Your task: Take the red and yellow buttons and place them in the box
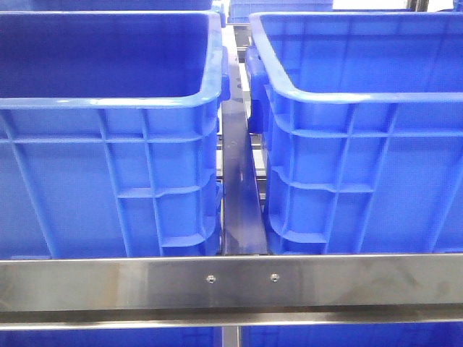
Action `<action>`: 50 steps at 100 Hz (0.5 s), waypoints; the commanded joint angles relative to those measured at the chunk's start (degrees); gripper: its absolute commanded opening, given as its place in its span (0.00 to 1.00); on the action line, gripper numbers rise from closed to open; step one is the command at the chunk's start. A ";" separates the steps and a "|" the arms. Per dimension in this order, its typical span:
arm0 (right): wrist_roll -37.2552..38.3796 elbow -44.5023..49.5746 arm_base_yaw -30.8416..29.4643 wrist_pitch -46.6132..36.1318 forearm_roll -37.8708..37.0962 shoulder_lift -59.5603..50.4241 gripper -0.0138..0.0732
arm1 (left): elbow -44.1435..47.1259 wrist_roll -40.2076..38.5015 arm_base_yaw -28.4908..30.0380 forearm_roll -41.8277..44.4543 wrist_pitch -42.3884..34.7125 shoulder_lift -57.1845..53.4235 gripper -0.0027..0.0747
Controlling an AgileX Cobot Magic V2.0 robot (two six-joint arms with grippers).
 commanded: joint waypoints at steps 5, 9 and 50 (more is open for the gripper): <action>-0.38 -0.11 -0.24 -4.94 -0.53 -1.21 0.08 | -2.08 -0.25 0.07 -0.39 -3.64 0.03 0.29; -0.38 -0.11 -0.24 -4.94 -0.53 -1.21 0.08 | -2.08 -0.25 0.07 -0.39 -3.64 0.03 0.42; -0.38 -0.11 -0.24 -4.94 -0.53 -1.21 0.08 | -3.60 0.39 -1.67 -2.84 -6.70 0.96 0.65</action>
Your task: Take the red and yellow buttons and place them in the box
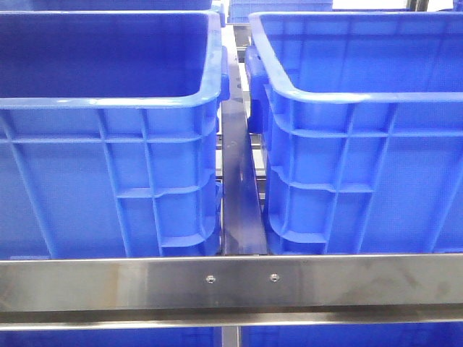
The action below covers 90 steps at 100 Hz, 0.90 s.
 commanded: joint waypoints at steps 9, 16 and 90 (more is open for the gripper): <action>-0.38 -0.11 -0.24 -4.94 -0.53 -1.21 0.08 | -6.47 0.39 -5.20 -1.97 -3.54 3.48 0.65; -0.38 -0.11 -0.24 -4.94 -0.53 -1.21 0.08 | -9.76 0.28 -8.98 -1.97 -2.14 7.17 0.65; -0.38 -0.11 -0.24 -4.94 -0.53 -1.21 0.08 | -40.42 -14.80 -23.69 9.20 3.26 46.41 0.65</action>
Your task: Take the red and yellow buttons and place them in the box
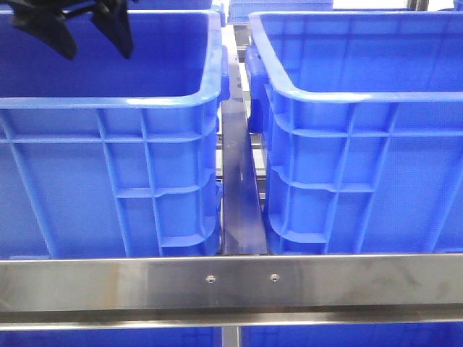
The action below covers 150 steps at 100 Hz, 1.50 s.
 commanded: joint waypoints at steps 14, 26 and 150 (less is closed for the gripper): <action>-0.38 -0.11 -0.24 -4.94 -0.53 -1.21 0.08 | -4.01 -2.03 -0.39 1.22 -2.32 1.88 0.65; -0.38 -0.11 -0.24 -4.94 -0.53 -1.21 0.08 | -4.01 -2.28 -0.39 1.22 -2.32 3.59 0.65; -0.38 -0.11 -0.24 -4.94 -0.53 -1.21 0.08 | -4.08 -2.37 -1.41 1.63 -3.06 3.82 0.01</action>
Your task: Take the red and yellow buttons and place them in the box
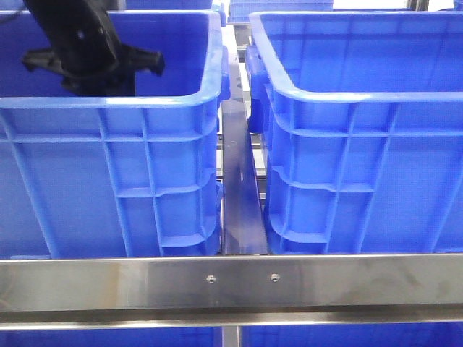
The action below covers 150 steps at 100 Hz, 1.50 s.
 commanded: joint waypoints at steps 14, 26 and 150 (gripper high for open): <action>-0.38 -0.11 -0.24 -4.94 -0.53 -1.21 0.08 | -0.02 -0.45 -2.76 -0.13 -0.12 -11.31 0.01; -0.38 -0.11 -0.24 -4.94 -0.53 -1.21 0.08 | 3.49 -0.45 -4.46 -0.28 -1.01 -17.05 0.01; 7.23 -11.44 -0.01 2.24 2.55 -1.15 0.80 | 24.11 -0.45 -29.23 -19.31 -28.63 -41.00 0.01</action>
